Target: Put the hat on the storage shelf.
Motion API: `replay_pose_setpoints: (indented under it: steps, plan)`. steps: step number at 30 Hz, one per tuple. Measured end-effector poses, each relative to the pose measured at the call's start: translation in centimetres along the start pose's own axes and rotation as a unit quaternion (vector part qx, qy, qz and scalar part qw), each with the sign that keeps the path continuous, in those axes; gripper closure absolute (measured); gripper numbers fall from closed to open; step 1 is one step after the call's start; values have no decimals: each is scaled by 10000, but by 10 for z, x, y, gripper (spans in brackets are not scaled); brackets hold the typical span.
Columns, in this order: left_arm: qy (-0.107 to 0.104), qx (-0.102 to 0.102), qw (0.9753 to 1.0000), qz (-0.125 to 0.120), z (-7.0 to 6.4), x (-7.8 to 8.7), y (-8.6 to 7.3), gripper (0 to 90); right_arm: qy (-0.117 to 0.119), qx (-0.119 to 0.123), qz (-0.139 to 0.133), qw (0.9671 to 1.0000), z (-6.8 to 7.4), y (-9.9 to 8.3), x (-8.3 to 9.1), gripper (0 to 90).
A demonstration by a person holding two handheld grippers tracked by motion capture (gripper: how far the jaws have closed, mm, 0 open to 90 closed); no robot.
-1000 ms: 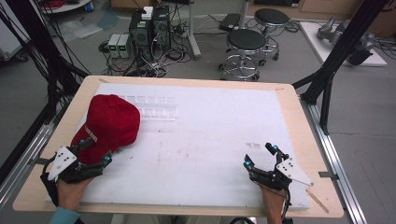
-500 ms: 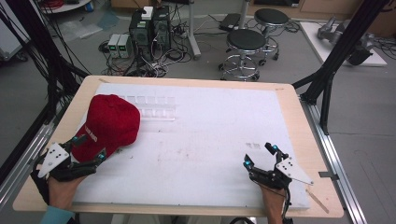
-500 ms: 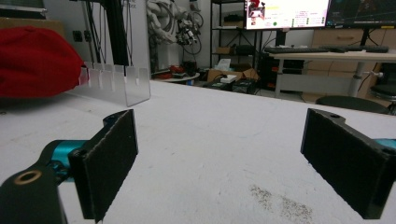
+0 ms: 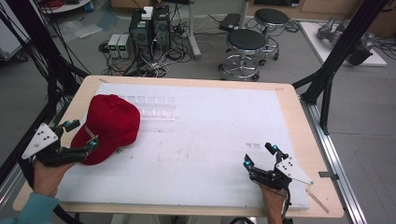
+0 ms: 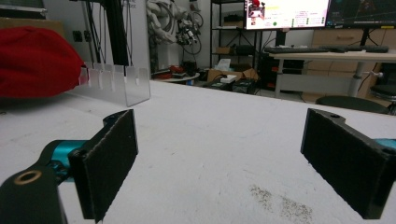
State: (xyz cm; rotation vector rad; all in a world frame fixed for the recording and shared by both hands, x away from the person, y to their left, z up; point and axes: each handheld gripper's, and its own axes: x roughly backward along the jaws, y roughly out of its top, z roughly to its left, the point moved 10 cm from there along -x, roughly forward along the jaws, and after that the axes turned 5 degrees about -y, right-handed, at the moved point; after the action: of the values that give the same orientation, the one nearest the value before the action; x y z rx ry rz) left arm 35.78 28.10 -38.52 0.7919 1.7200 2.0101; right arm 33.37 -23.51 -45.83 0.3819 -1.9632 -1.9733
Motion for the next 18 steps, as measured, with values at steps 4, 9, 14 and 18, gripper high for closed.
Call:
replay_pose_setpoints:
  steps: [4,9,14,18]
  plan:
    - [-57,-16,9999,83,6,-5,11,137,-1,4,-2,10000,0,0,0,100]
    - [-127,-29,9995,303,12,-14,19,137,4,-3,4,10000,0,0,0,100]
    - [-99,-35,9983,581,21,-22,22,137,1,3,3,10000,0,0,0,100]
    - [-155,-1,9963,841,26,-29,21,137,-1,-1,8,10000,0,0,0,100]
